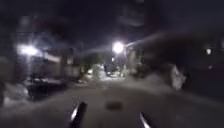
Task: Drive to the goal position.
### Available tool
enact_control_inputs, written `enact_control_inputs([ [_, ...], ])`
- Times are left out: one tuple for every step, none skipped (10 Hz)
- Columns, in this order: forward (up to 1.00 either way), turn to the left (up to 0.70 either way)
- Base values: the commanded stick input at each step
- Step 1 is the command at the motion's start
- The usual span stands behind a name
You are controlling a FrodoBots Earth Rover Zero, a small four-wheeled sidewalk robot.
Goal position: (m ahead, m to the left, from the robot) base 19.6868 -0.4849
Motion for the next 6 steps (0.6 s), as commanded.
enact_control_inputs([
  [1.00, -0.07],
  [1.00, -0.39],
  [1.00, -0.39],
  [1.00, -0.03],
  [1.00, 0.01],
  [1.00, -0.24],
])
